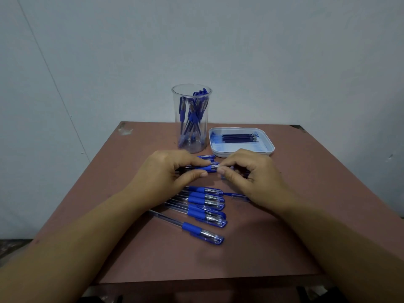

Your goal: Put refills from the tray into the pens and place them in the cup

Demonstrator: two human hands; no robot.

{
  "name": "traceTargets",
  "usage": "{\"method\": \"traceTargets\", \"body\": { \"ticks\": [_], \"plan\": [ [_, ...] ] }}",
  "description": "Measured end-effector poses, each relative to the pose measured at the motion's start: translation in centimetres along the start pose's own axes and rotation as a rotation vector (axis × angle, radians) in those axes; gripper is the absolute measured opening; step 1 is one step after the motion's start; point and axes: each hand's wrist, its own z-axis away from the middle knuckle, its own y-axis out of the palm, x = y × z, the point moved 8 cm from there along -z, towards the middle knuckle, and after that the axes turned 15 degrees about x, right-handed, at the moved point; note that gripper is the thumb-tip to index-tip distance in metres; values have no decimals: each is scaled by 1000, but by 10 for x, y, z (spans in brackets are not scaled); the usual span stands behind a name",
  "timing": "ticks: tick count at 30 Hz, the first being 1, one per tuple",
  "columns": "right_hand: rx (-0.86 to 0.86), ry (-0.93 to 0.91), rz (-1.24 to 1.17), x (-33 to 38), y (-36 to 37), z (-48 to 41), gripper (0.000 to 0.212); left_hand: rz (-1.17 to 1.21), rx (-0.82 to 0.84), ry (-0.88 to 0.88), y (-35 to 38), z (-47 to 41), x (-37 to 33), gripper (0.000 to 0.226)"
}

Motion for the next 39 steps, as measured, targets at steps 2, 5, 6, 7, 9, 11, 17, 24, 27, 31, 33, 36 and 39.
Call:
{"method": "traceTargets", "body": {
  "ticks": [2, 5, 6, 7, 9, 11, 17, 24, 27, 31, 33, 36, 39],
  "plan": [
    [2, -9, -22, 0, 0, 0, 9, 17, -2, -6, 0, 1, -1, 29],
    [0, -1, -52, -3, -2, 1, 18, 34, 5, -2, 1, 1, -3, 28],
    [7, 8, -70, -4, -2, 2, 19, 30, 0, 3, 0, 1, -4, 28],
    [19, 21, -100, -5, 0, 2, 19, 22, -11, 8, 0, 1, -5, 27],
    [39, 55, -180, -7, 3, 4, 21, 0, -39, 14, -3, 1, -5, 28],
    [37, 58, -208, -3, 5, 4, 19, -22, -51, 14, -4, 1, -4, 29],
    [-10, 7, -103, 7, 3, 2, 13, -50, -22, 10, 0, 1, -2, 30],
    [-27, 35, -112, 3, -1, 4, 16, -50, -15, 4, 0, 1, 1, 33],
    [-25, 17, -59, 5, 0, 2, 10, -53, -1, 3, 1, 1, 2, 32],
    [-1, 1, -18, 6, 2, 2, 15, -39, -7, 5, 1, 1, 2, 30],
    [-11, 23, -43, 5, 1, 3, 17, -40, -8, 7, 1, 1, 2, 29],
    [-29, 48, -71, 3, 0, 2, 19, -29, 1, 5, 2, 0, 3, 30],
    [-19, 36, 5, 5, 1, 1, 8, -34, 10, 2, 3, 0, 4, 30]
  ]
}}
